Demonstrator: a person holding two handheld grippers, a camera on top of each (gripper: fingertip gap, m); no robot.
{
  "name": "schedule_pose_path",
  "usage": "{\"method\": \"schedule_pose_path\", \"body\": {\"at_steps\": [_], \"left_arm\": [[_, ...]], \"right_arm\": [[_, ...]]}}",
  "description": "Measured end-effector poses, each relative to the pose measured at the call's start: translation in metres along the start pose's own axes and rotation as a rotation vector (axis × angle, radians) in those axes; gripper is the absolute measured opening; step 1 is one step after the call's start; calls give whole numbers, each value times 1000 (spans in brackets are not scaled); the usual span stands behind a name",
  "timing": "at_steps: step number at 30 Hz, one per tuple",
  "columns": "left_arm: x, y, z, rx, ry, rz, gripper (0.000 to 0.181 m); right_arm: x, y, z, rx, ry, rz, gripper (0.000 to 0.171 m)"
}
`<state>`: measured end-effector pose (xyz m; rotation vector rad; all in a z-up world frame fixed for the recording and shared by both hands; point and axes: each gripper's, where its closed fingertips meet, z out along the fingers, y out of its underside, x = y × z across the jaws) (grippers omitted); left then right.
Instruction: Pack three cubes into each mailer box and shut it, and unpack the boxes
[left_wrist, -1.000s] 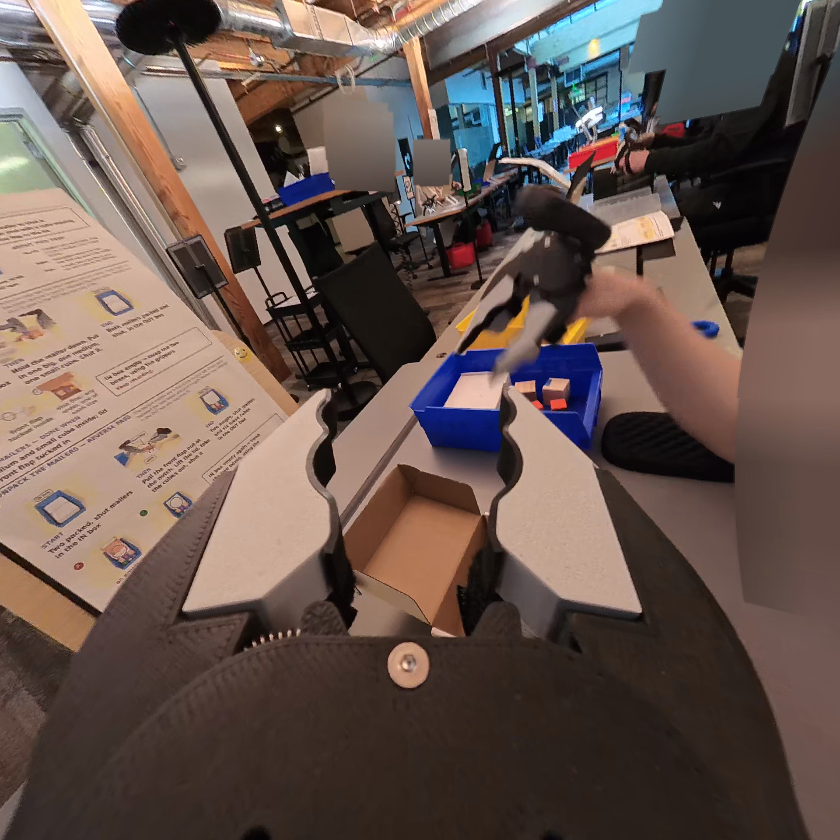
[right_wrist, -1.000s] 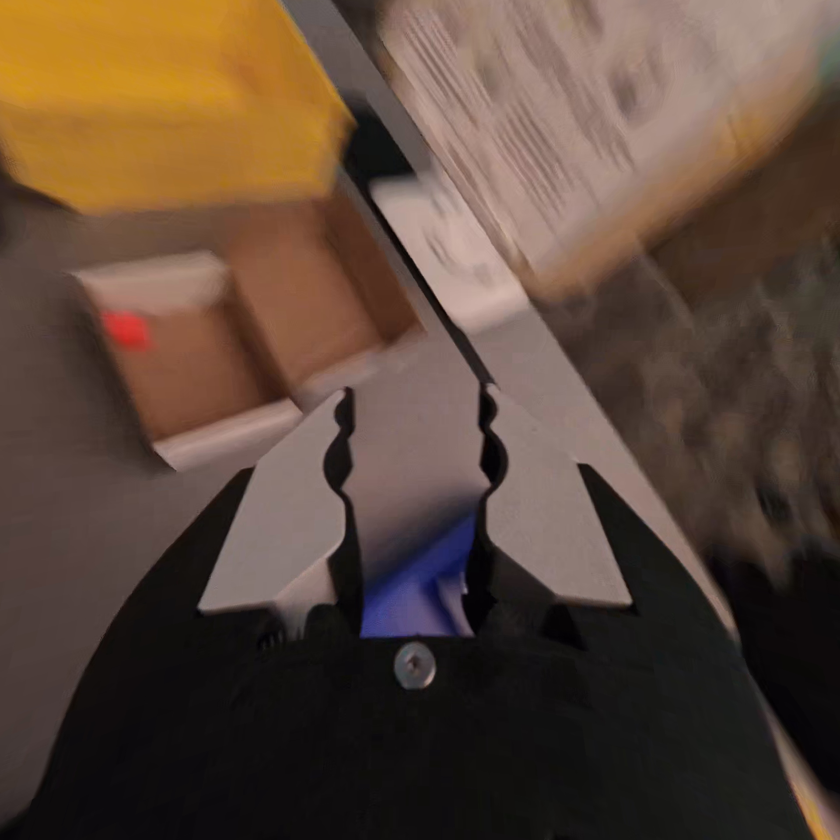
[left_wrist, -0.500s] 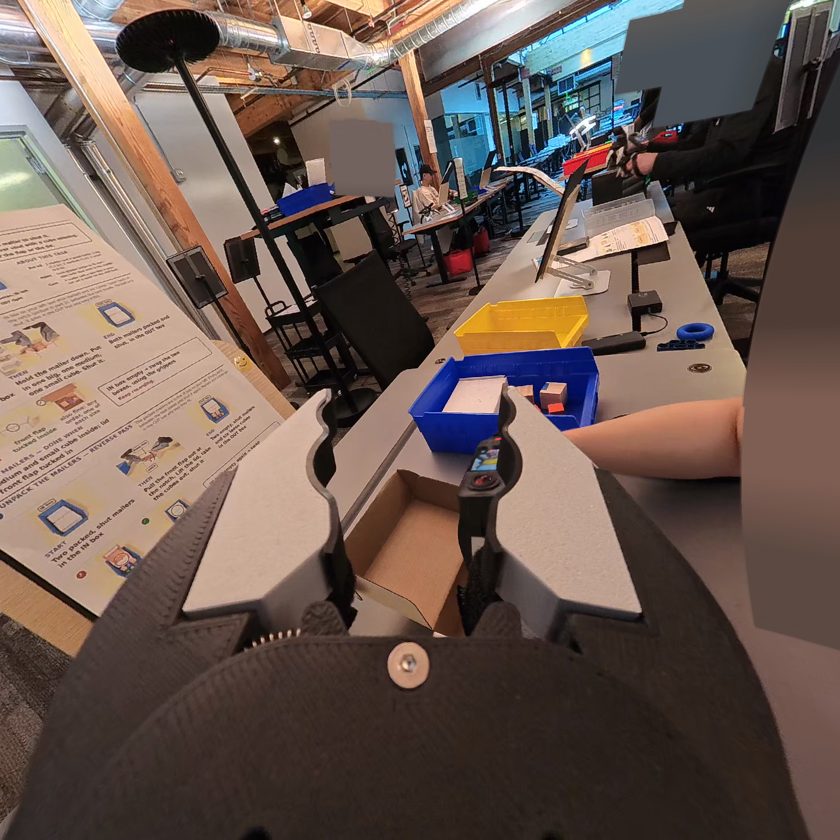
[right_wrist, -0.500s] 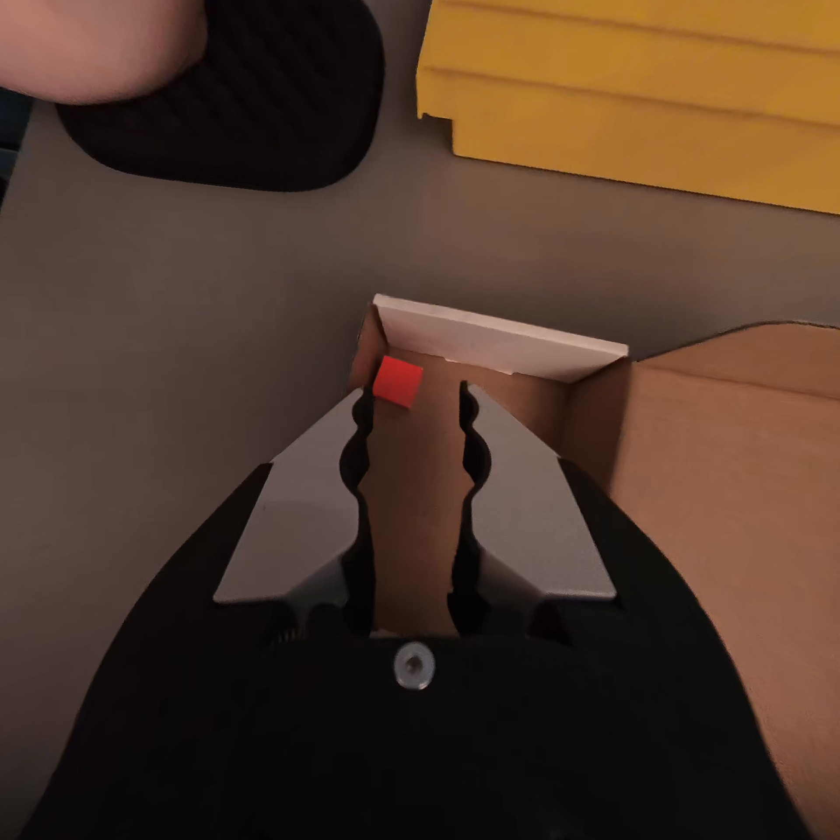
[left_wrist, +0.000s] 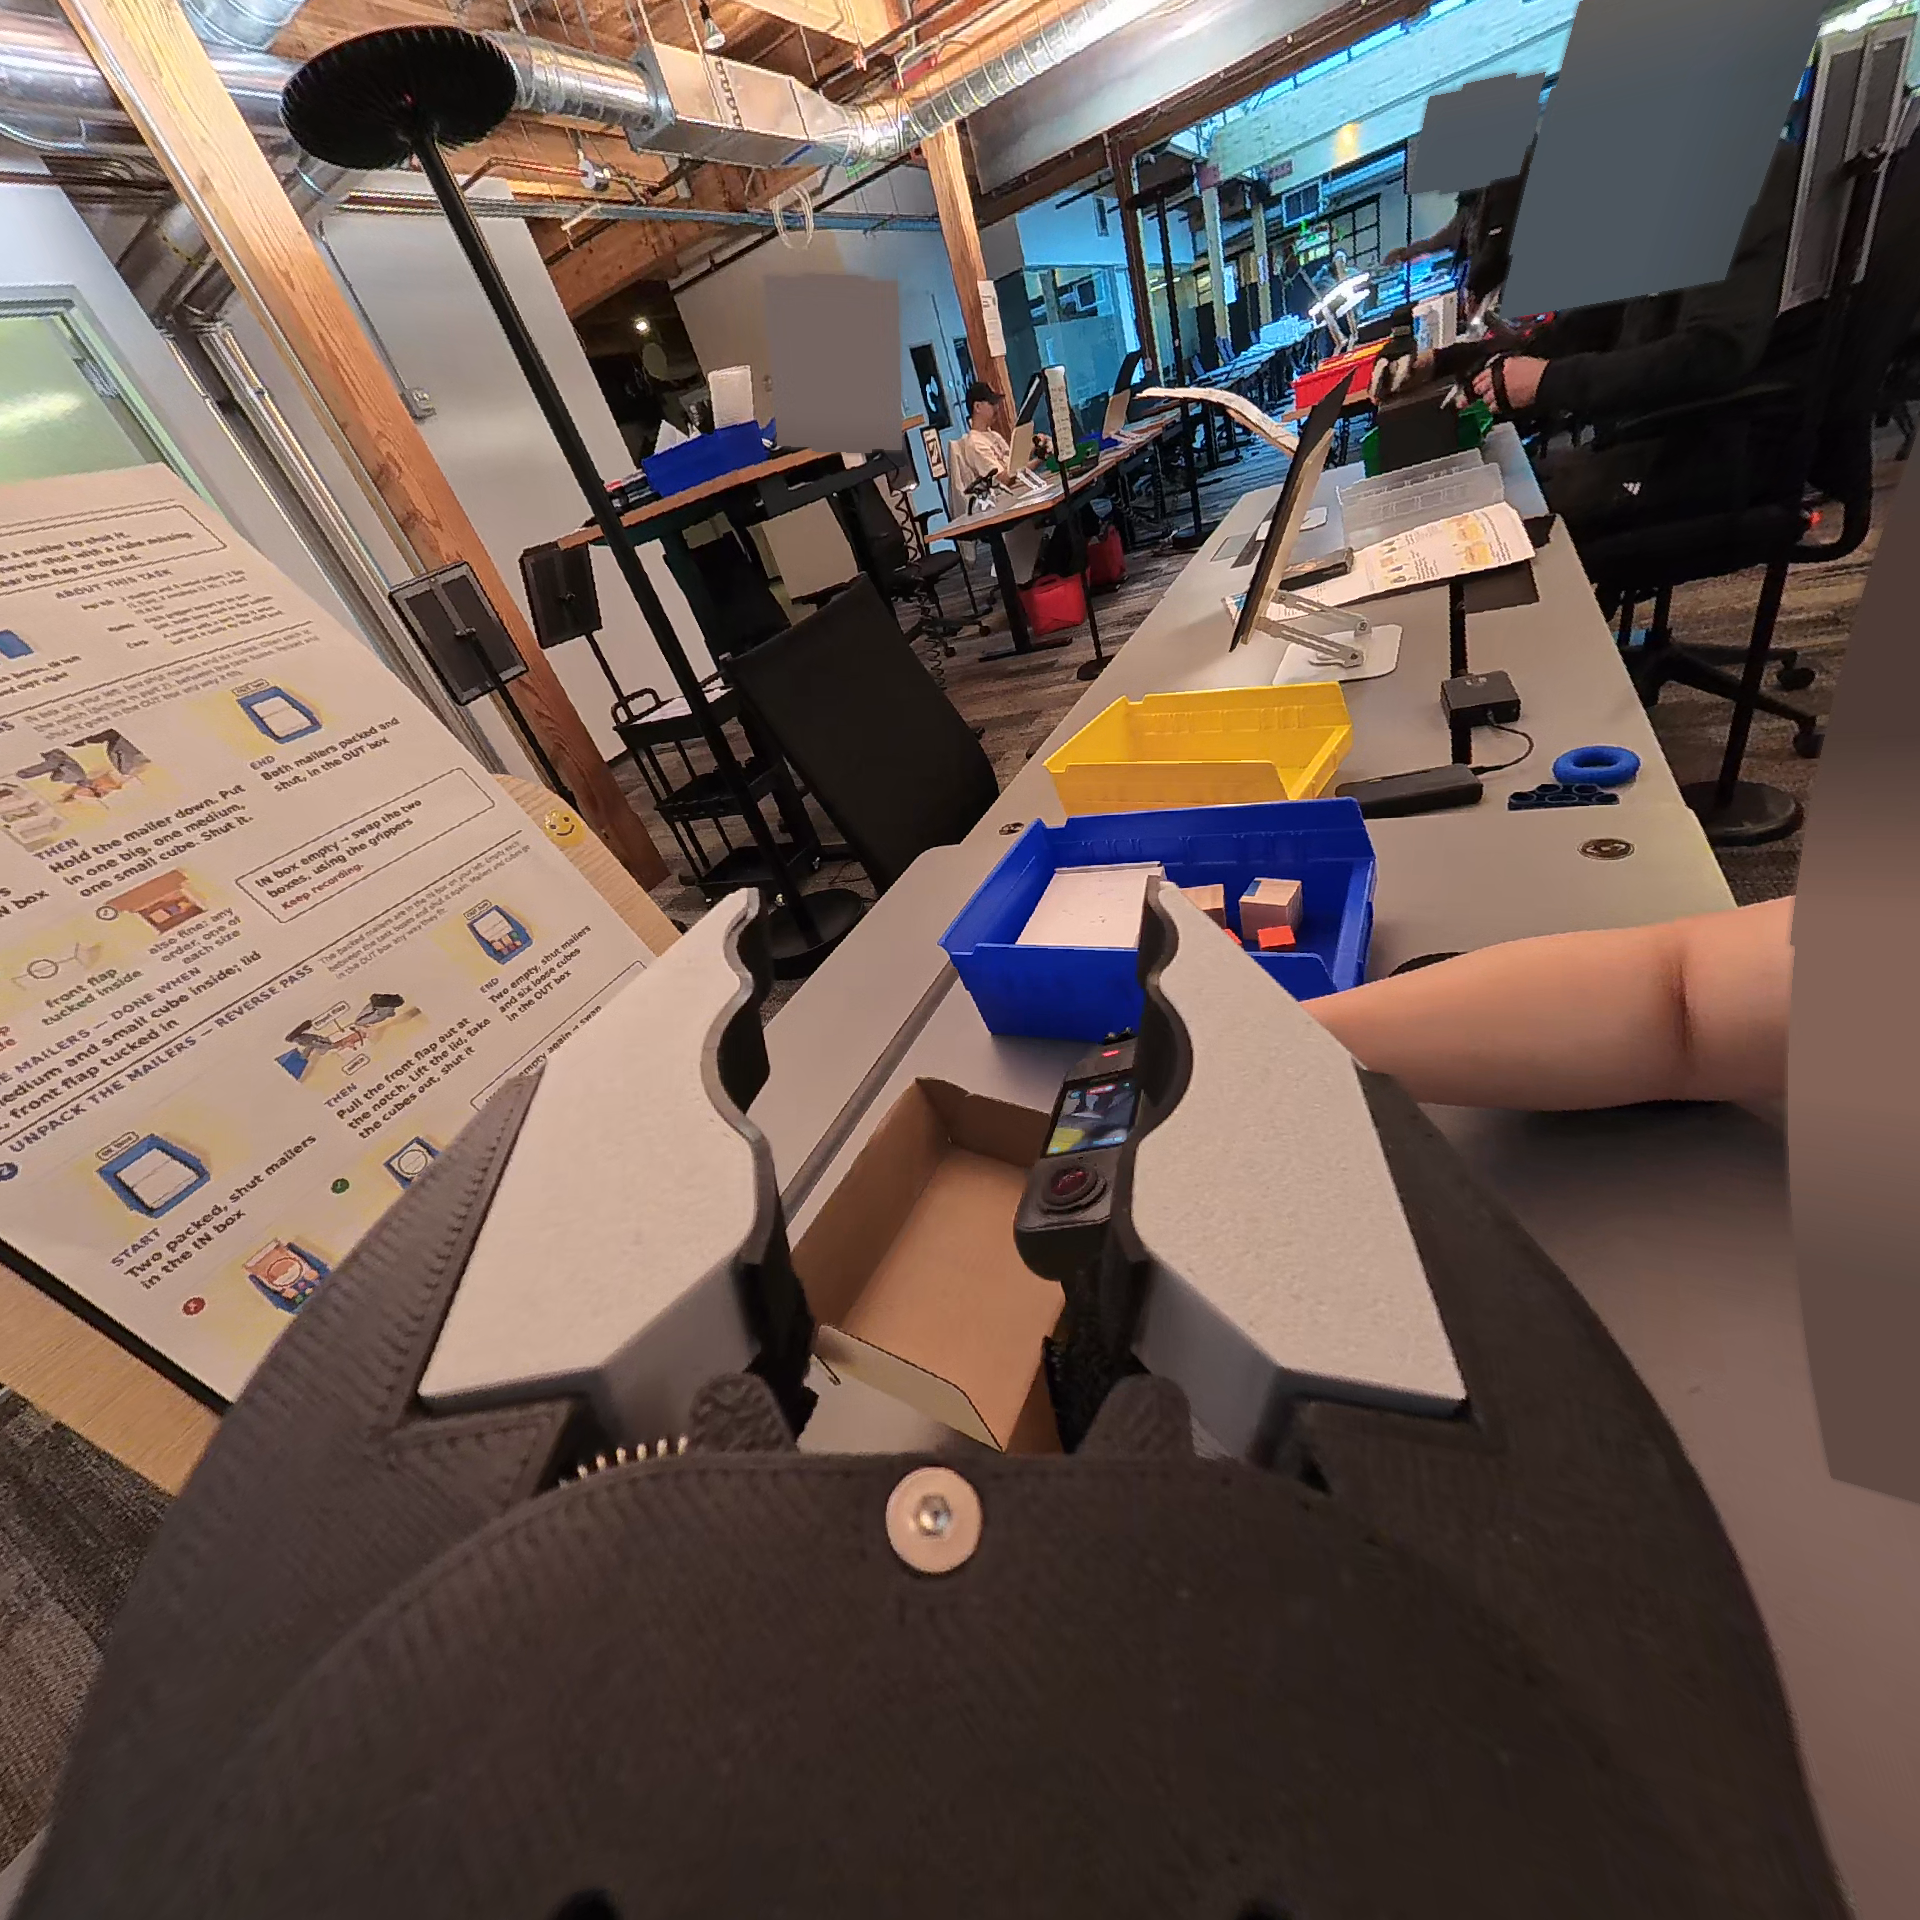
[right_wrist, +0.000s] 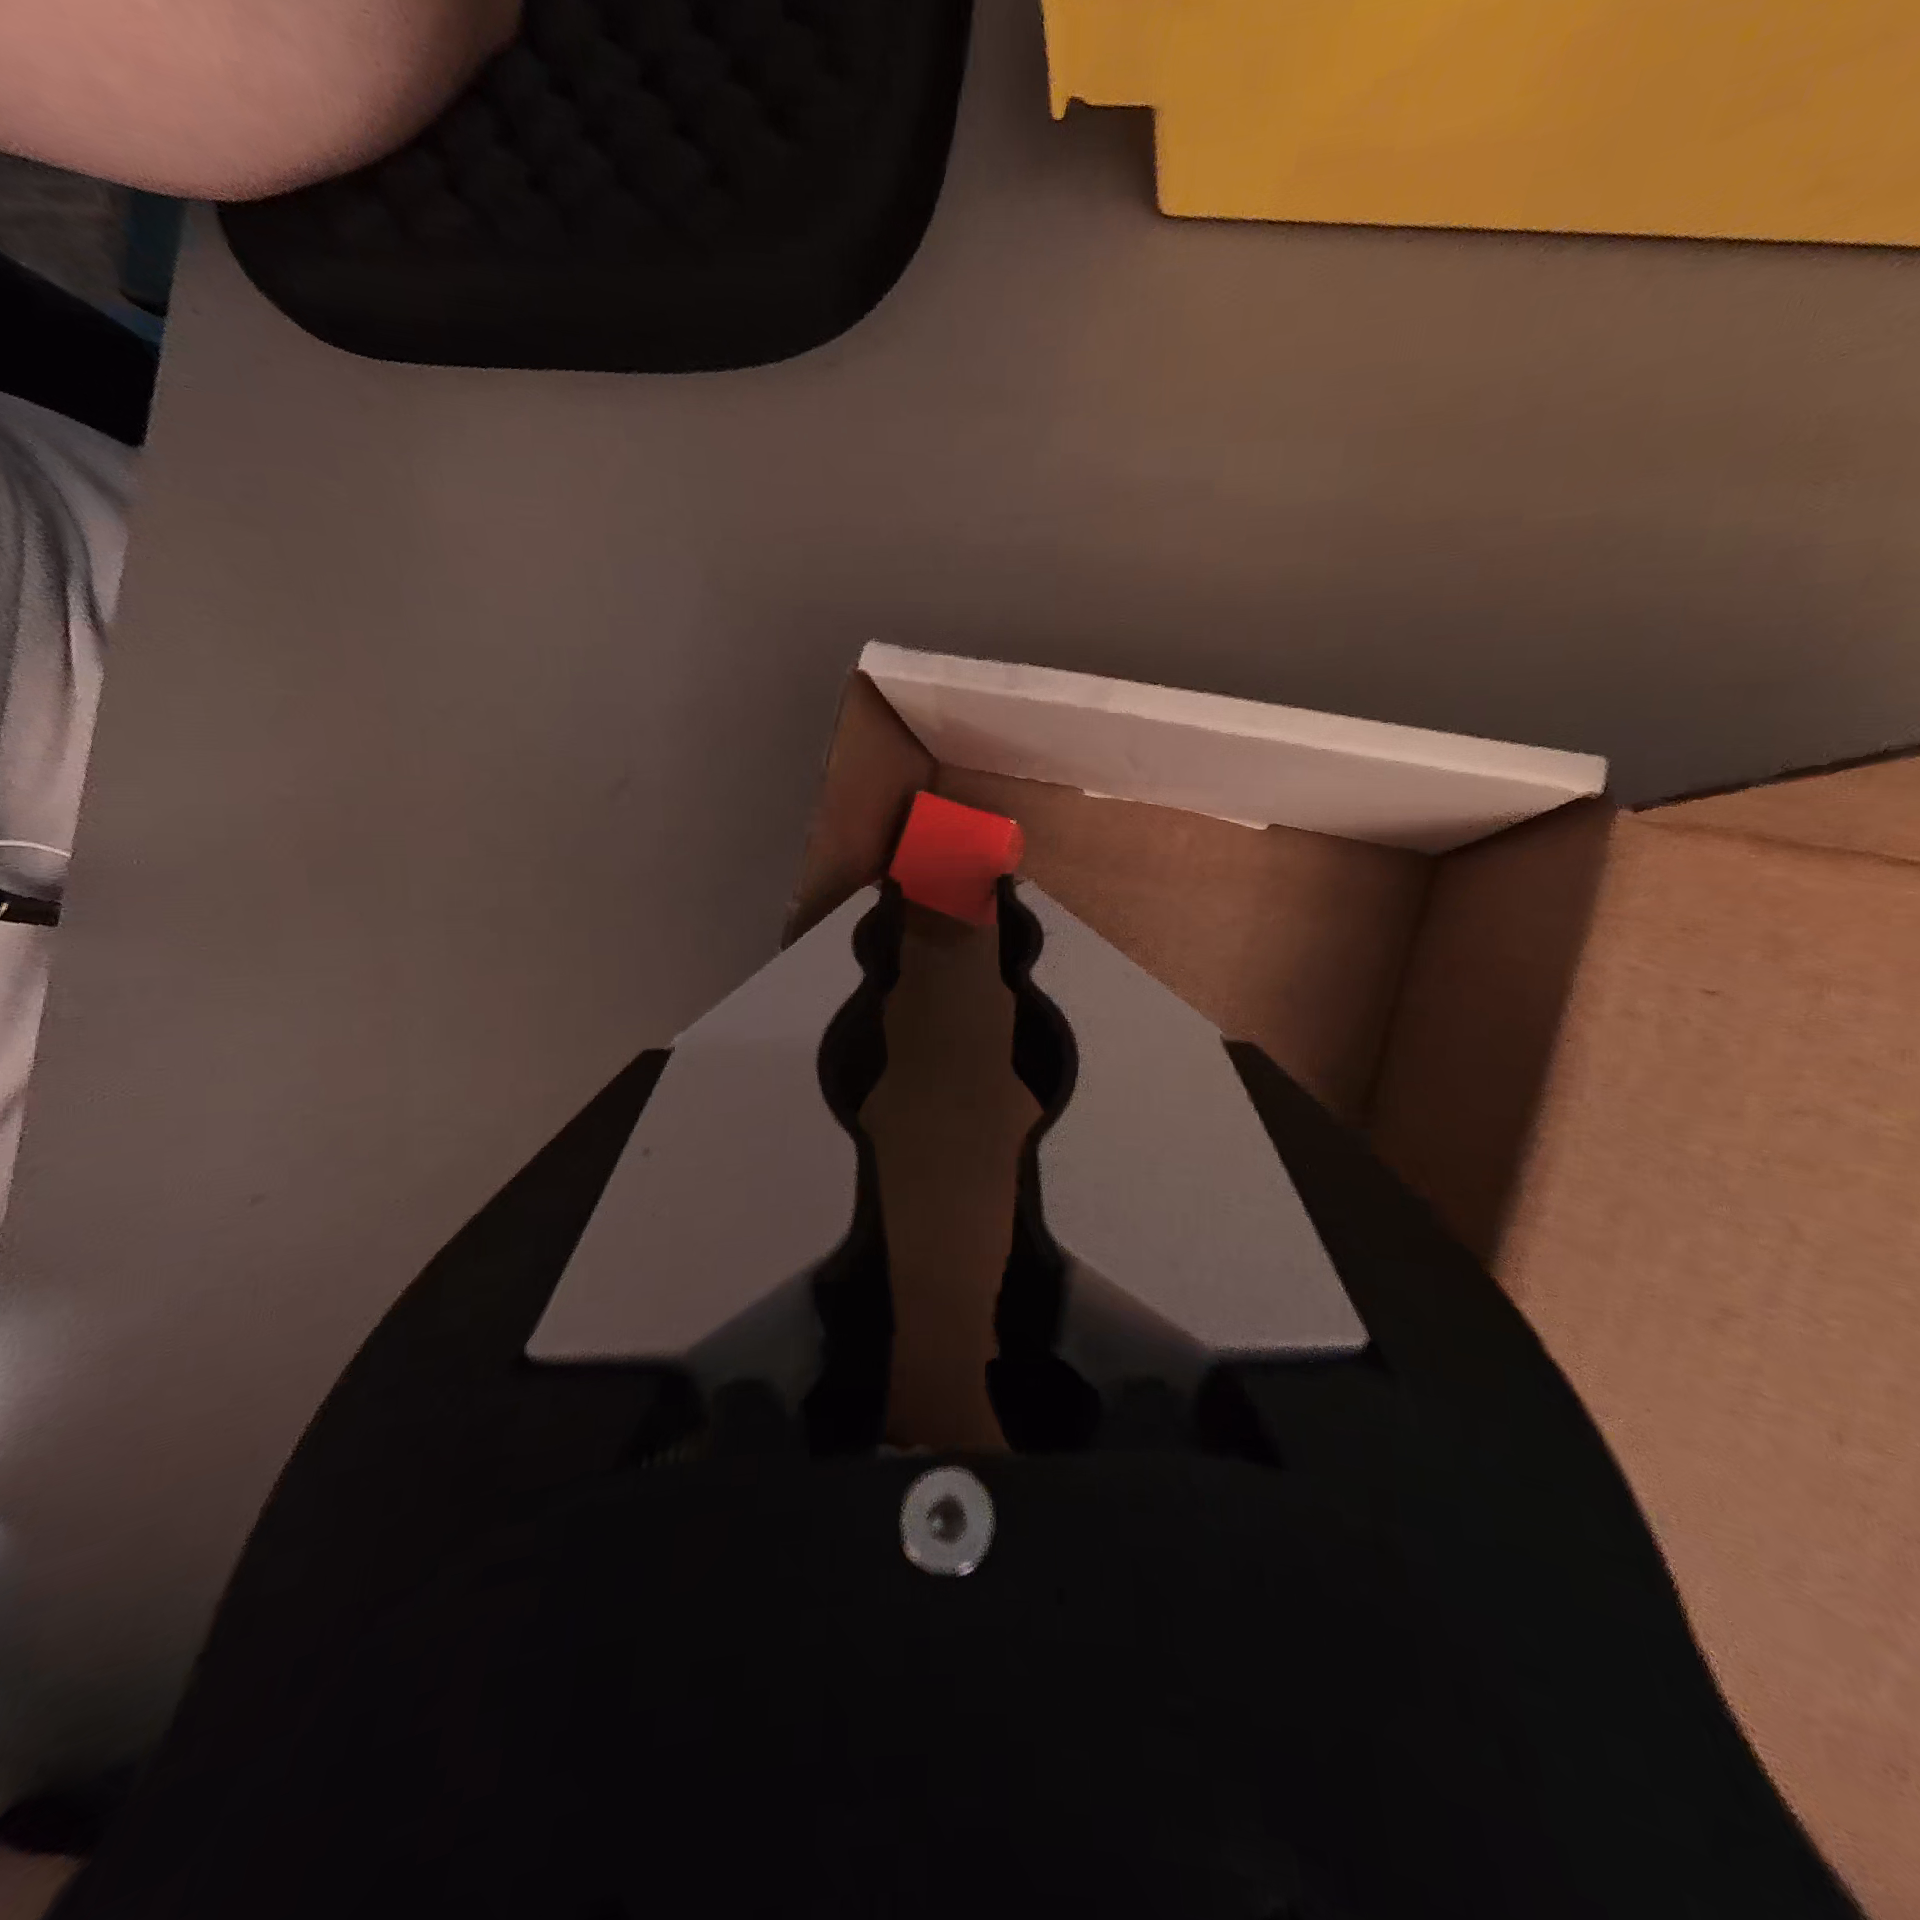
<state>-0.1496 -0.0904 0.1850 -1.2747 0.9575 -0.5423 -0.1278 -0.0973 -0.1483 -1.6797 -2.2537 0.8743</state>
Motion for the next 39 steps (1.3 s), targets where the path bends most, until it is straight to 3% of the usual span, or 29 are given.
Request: {"method": "schedule_pose_path", "body": {"at_steps": [4,8,13,19,23,26,29,31,34,36,39], "left_arm": [[2,0,1,-5,3,6,70],[3,0,1,-8,5,12,70],[3,0,1,-3,7,10,70],[3,1,2,-6,9,9,70],[4,1,2,-8,11,13,69],[4,1,2,-7,12,11,69],[3,1,1,-7,15,11,69],[4,0,-2,1,18,12,69],[3,-5,-7,24,21,11,69],[2,-7,-10,38,19,4,69],[-1,-8,-12,51,18,-8,68]], "right_arm": [[6,1,-2,-3,21,35,18],[30,12,-13,-39,146,68,16],[18,-9,-16,75,98,16,44],[29,-5,-3,-21,232,-118,39],[31,-1,-2,-44,244,-132,21],[29,-11,-31,-10,312,-176,21],[24,-8,-103,-3,461,-178,21],[19,17,-171,-2,589,-78,21],[6,95,-263,0,795,229,21],[-11,163,-289,-41,822,462,21],[-27,236,-282,-91,718,641,21]]}}
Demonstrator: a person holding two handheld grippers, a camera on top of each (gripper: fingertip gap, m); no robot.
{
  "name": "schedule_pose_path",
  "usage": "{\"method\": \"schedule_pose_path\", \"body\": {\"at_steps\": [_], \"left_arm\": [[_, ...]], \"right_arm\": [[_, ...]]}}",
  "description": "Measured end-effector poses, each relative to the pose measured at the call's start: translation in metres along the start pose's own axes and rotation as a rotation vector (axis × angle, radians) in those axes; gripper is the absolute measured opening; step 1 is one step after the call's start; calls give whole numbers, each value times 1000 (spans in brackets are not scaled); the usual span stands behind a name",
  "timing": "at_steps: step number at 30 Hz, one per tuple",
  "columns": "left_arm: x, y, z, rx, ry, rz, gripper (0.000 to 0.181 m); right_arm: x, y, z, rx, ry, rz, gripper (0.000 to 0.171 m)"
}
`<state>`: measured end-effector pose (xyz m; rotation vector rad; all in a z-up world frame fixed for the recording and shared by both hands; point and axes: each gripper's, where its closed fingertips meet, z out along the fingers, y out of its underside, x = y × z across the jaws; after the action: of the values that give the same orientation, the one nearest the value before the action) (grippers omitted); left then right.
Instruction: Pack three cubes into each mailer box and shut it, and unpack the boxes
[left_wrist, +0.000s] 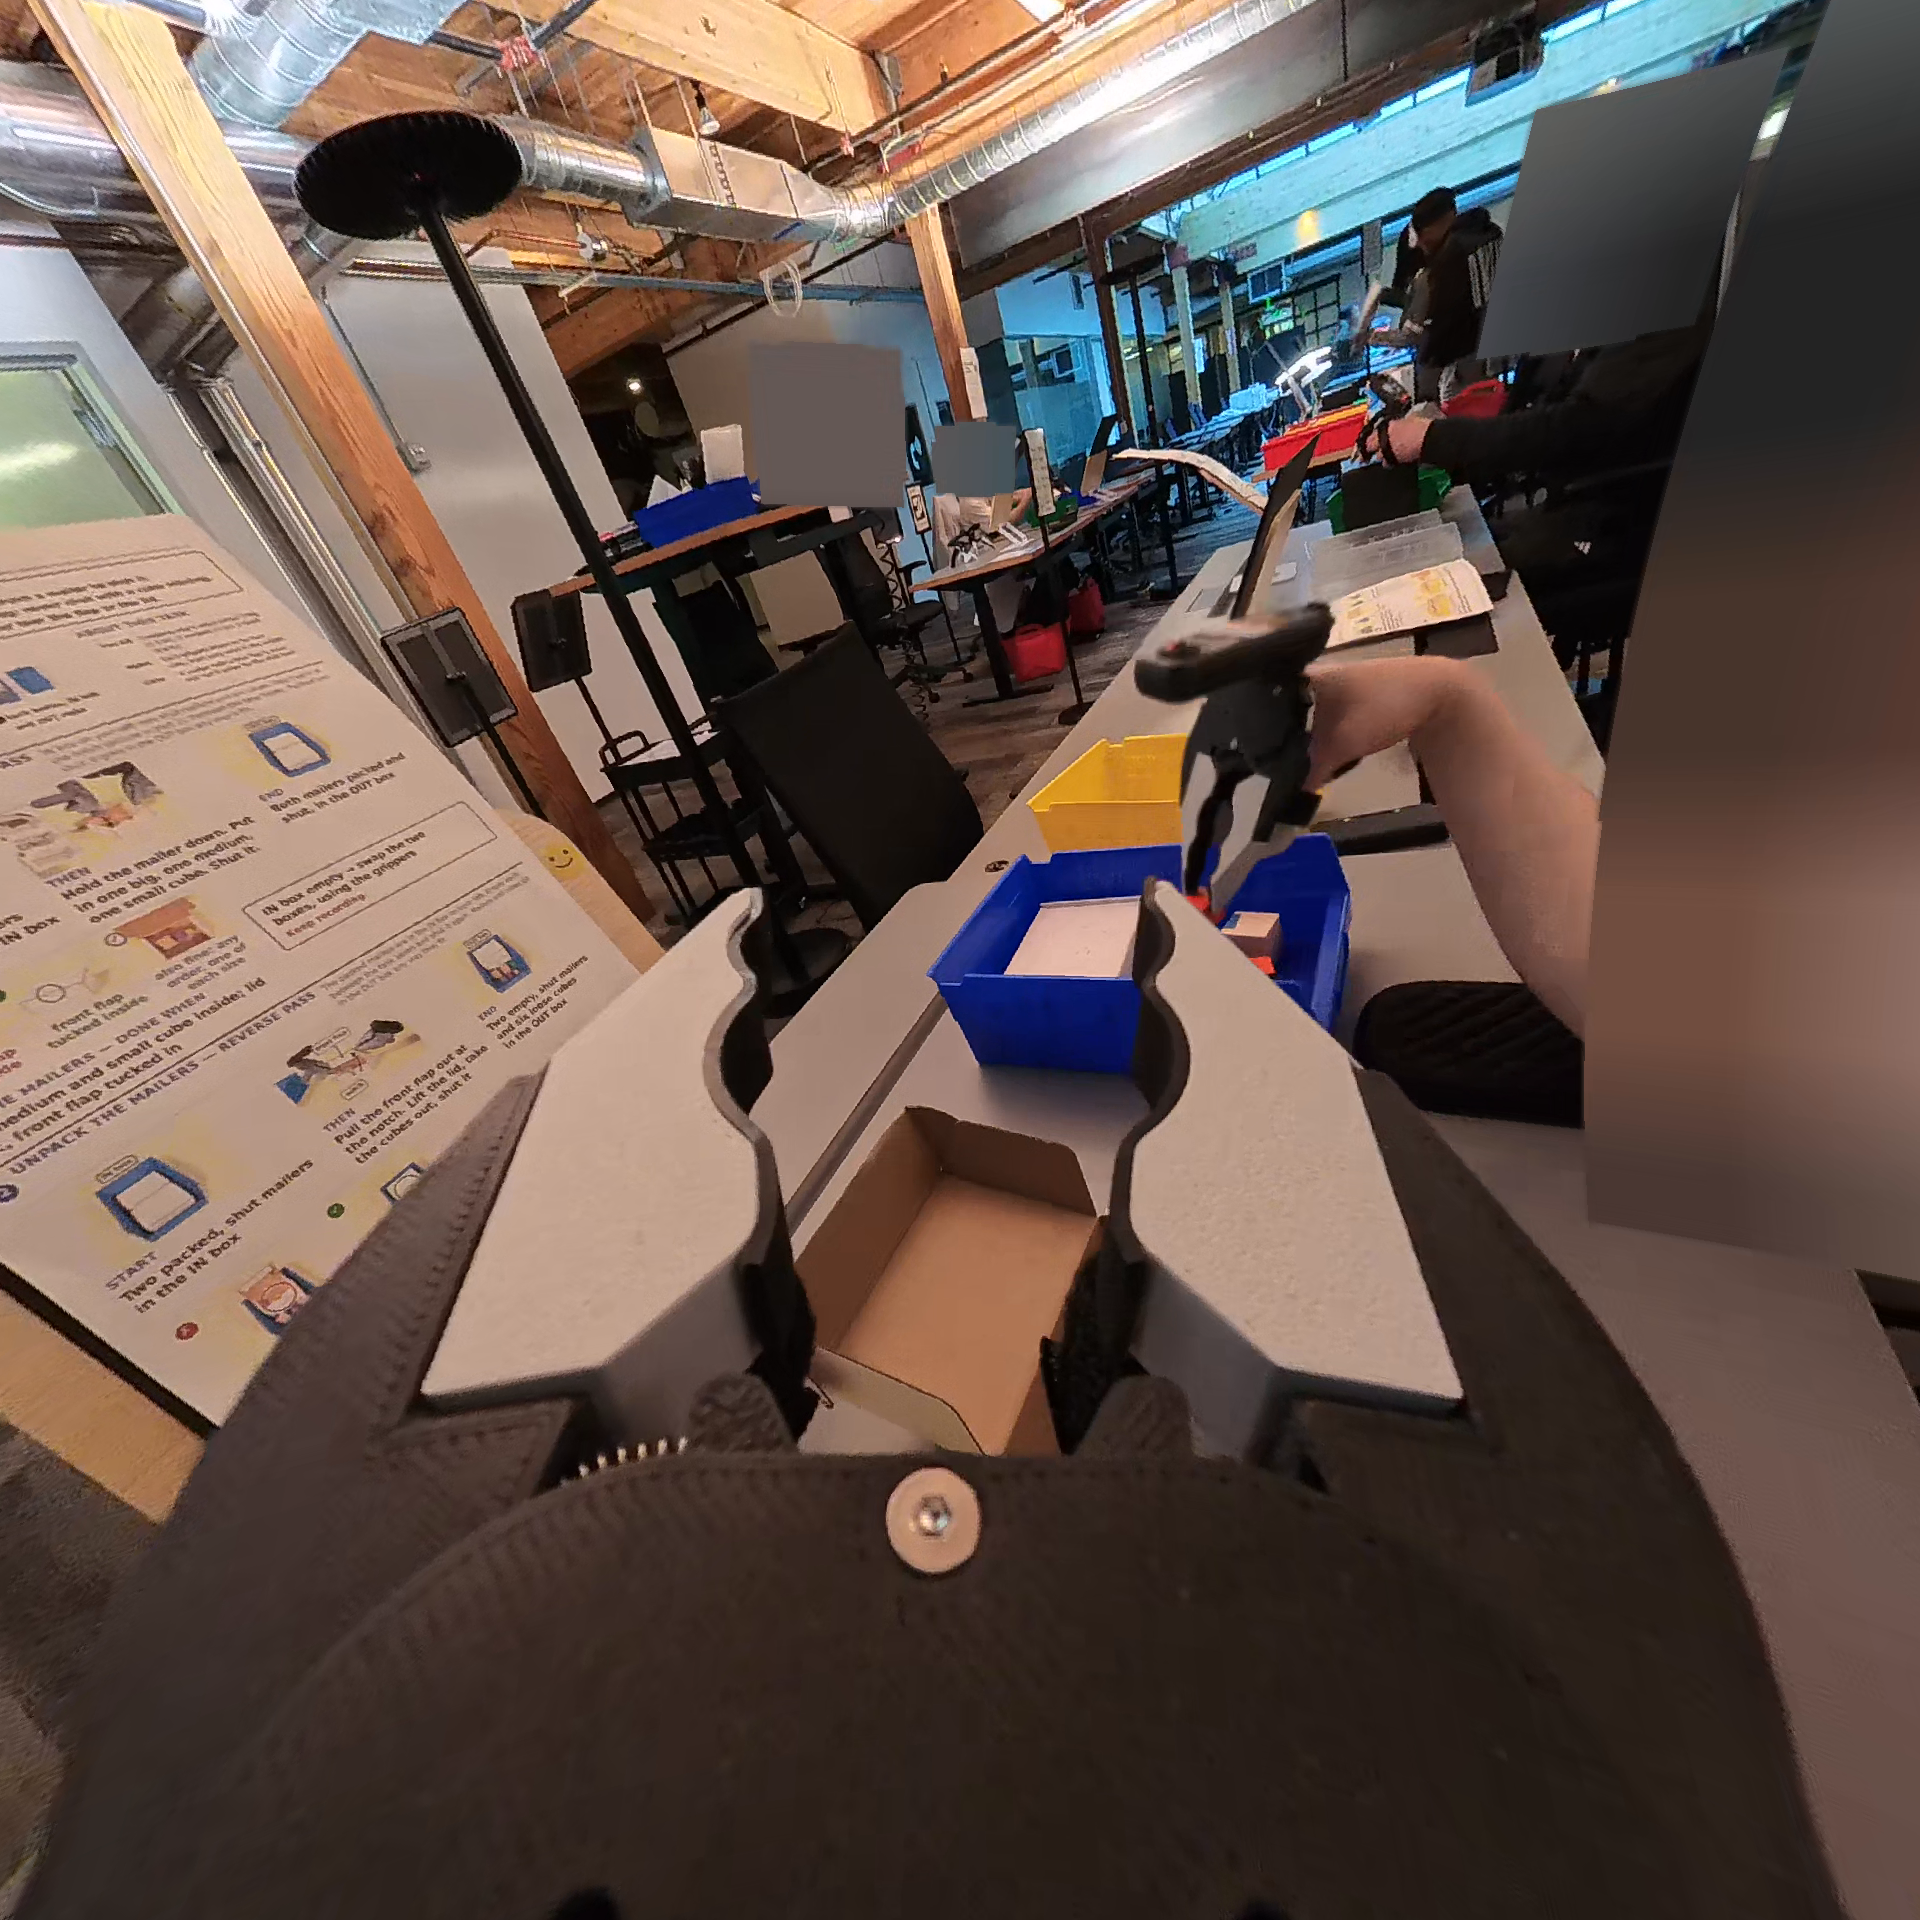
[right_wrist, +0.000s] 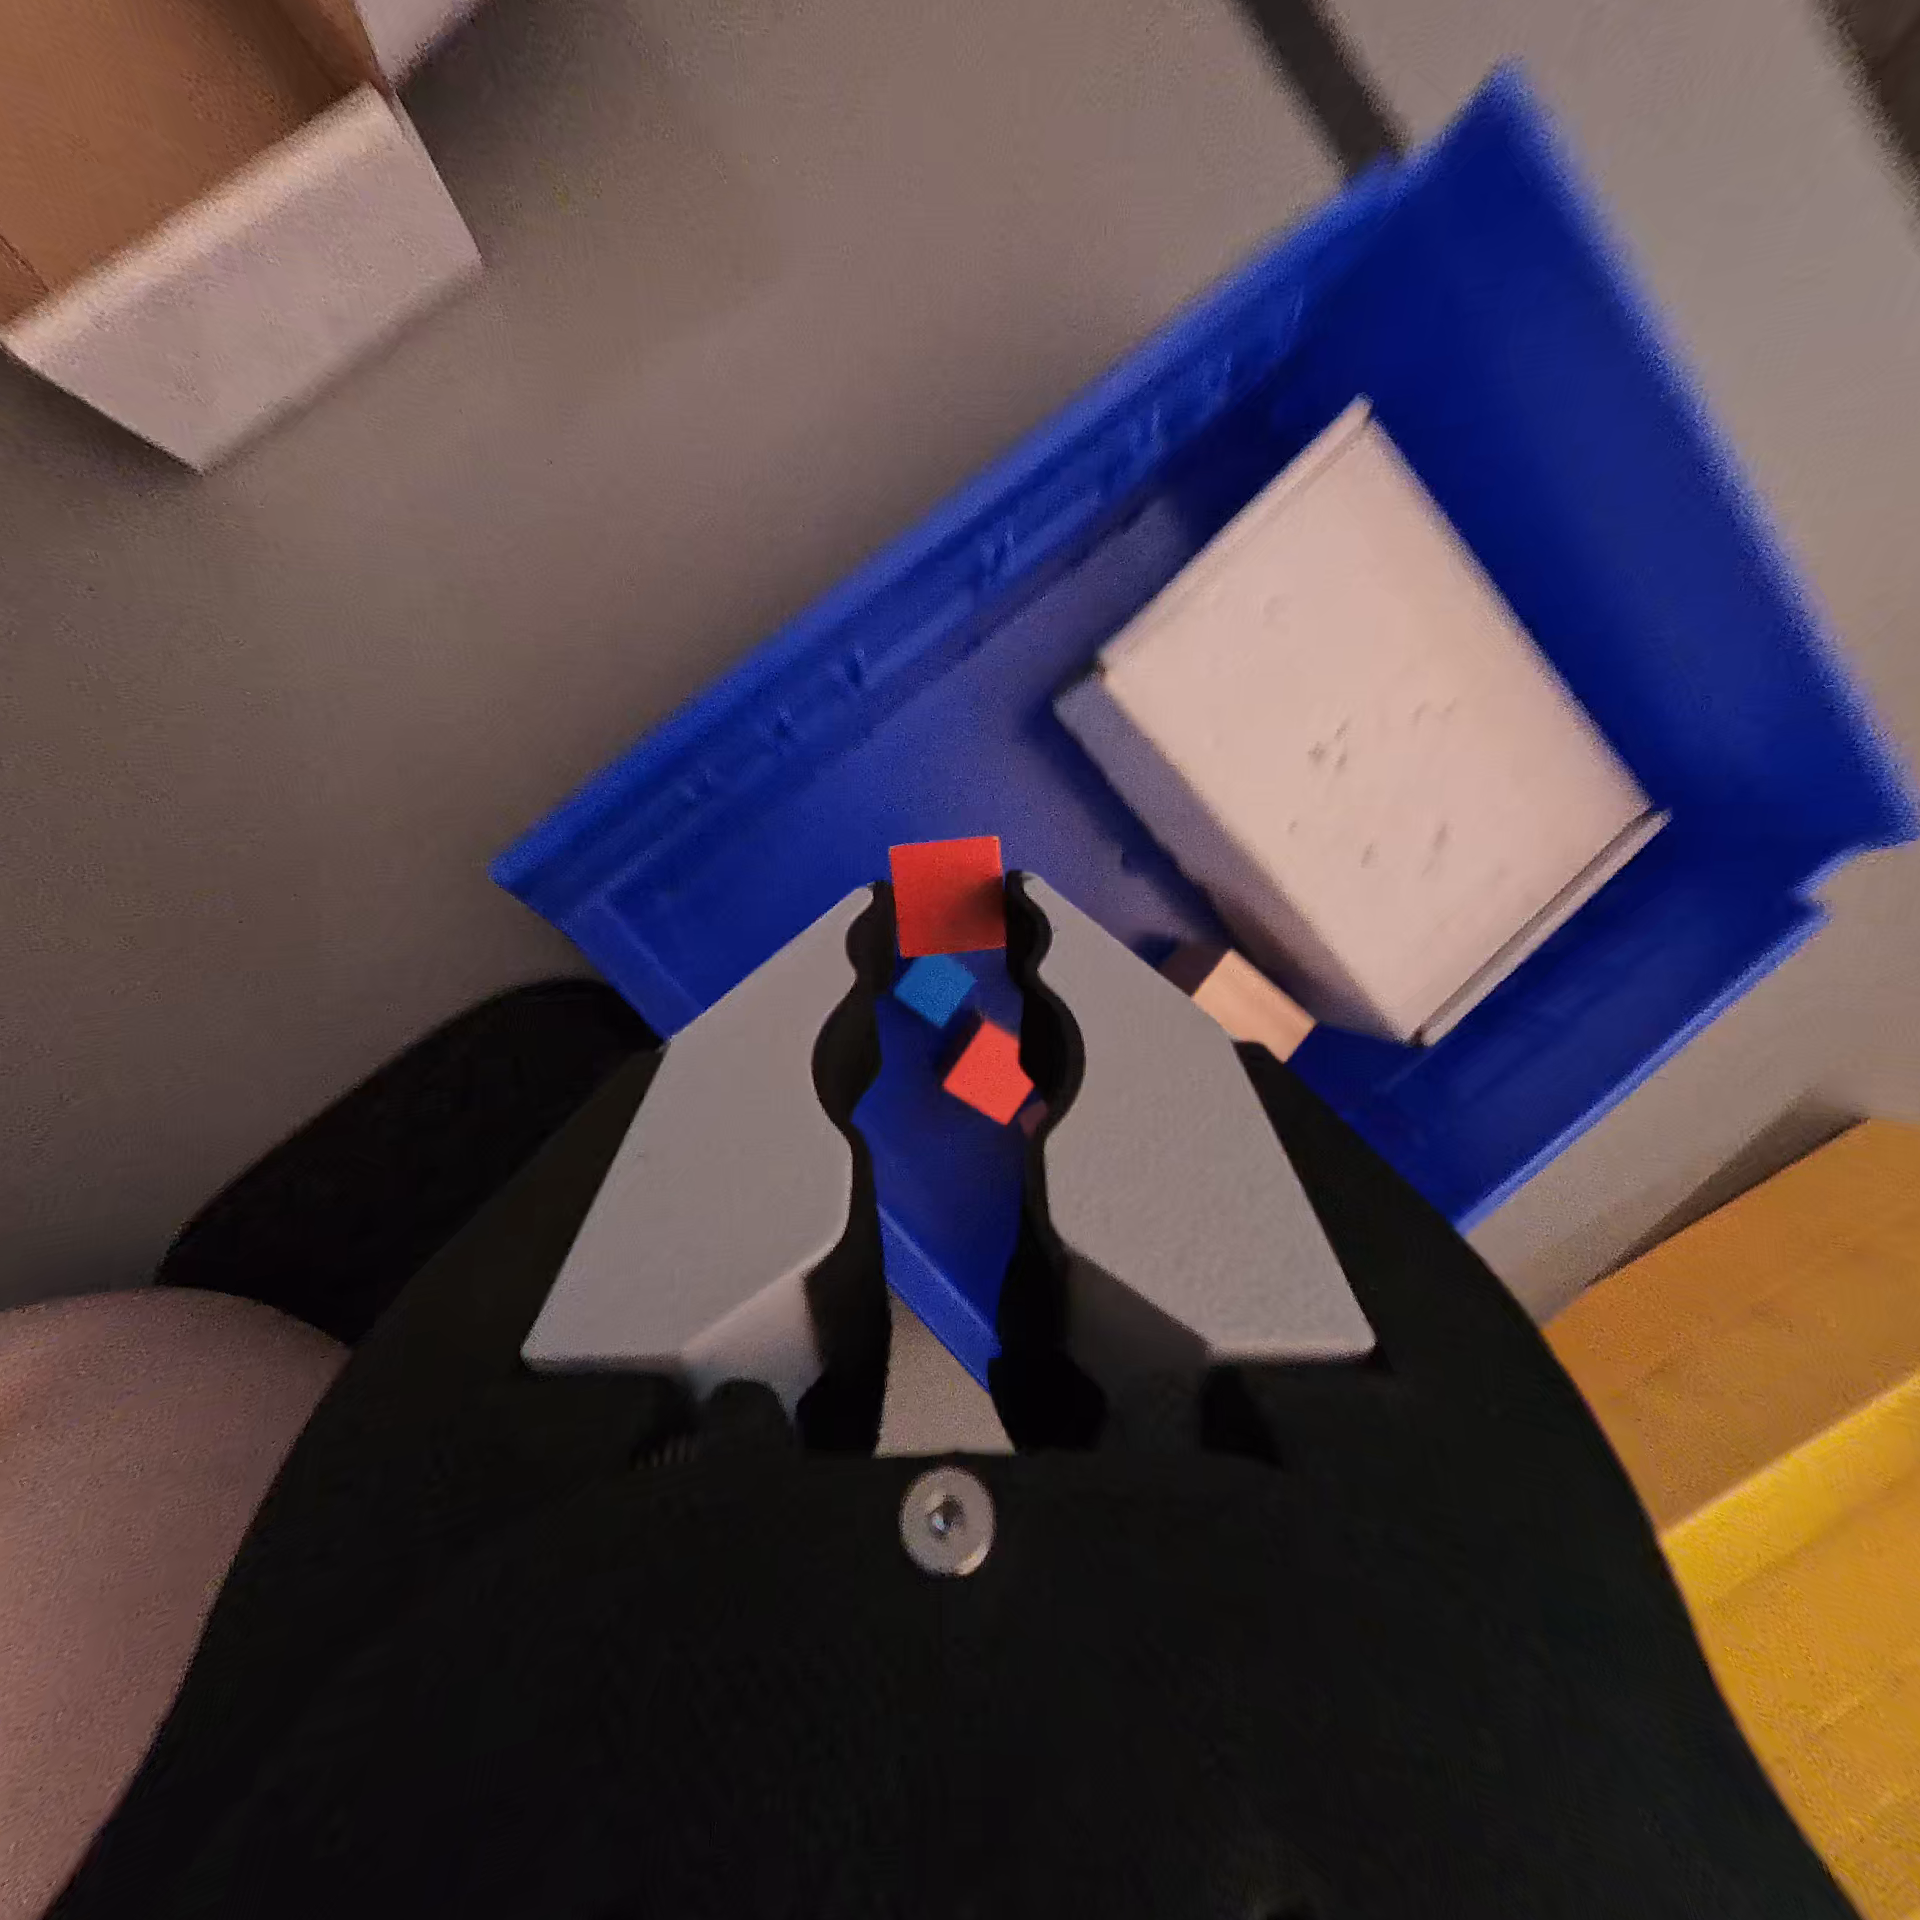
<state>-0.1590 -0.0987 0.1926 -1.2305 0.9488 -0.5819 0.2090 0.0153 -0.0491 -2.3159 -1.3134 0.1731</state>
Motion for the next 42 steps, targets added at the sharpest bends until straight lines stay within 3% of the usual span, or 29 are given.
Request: {"method": "schedule_pose_path", "body": {"at_steps": [5,9,18,23,27,30,33,38,42], "left_arm": [[1,1,1,-13,-5,6,68],[4,2,2,-25,-6,24,68],[-1,8,5,-55,-20,6,70],[-18,28,10,-127,-59,-95,67],[-45,98,20,-380,-119,-432,46],[-73,138,30,-464,-220,-516,45],[-78,165,46,-491,-187,-629,59],[-90,210,63,-585,-264,-675,73],[-79,239,79,-680,-238,-692,74]], "right_arm": [[13,36,55,-167,-116,66,21],[10,39,90,-236,-177,26,22],[12,51,97,-293,-204,125,39],[39,1,44,-42,38,60,37],[52,-105,-24,435,275,73,42],[8,-181,-38,725,30,247,50],[-39,-216,-3,706,-150,261,57],[-52,-214,81,470,-31,254,68],[-53,-213,108,410,6,252,69]]}}
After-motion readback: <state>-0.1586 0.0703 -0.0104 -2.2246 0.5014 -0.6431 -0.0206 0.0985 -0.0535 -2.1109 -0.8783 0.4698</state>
